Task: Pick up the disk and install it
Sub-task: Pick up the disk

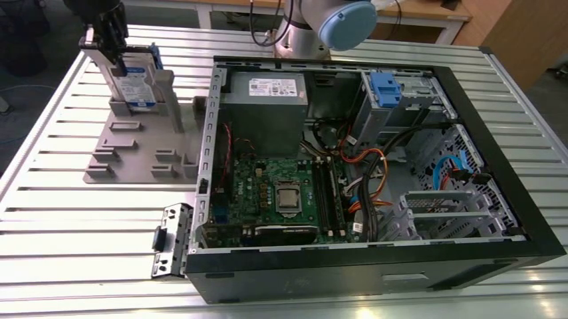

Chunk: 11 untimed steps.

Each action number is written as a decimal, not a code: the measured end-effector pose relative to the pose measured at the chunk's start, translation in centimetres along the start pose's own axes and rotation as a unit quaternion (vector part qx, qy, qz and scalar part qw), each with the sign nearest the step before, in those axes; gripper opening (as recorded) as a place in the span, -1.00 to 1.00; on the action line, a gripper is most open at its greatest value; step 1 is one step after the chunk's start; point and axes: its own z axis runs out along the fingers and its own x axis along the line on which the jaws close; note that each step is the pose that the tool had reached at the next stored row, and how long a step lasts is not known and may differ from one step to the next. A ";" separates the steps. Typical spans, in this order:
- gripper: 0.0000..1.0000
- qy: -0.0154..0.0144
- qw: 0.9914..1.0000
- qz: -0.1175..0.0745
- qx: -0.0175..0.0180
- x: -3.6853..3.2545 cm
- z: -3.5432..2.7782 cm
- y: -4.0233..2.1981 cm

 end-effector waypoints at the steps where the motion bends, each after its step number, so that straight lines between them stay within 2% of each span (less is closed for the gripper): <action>1: -0.27 0.000 1.000 0.000 0.000 0.00 -0.04 0.00; 11: -0.27 0.000 1.000 0.000 0.000 -0.01 -0.53 0.01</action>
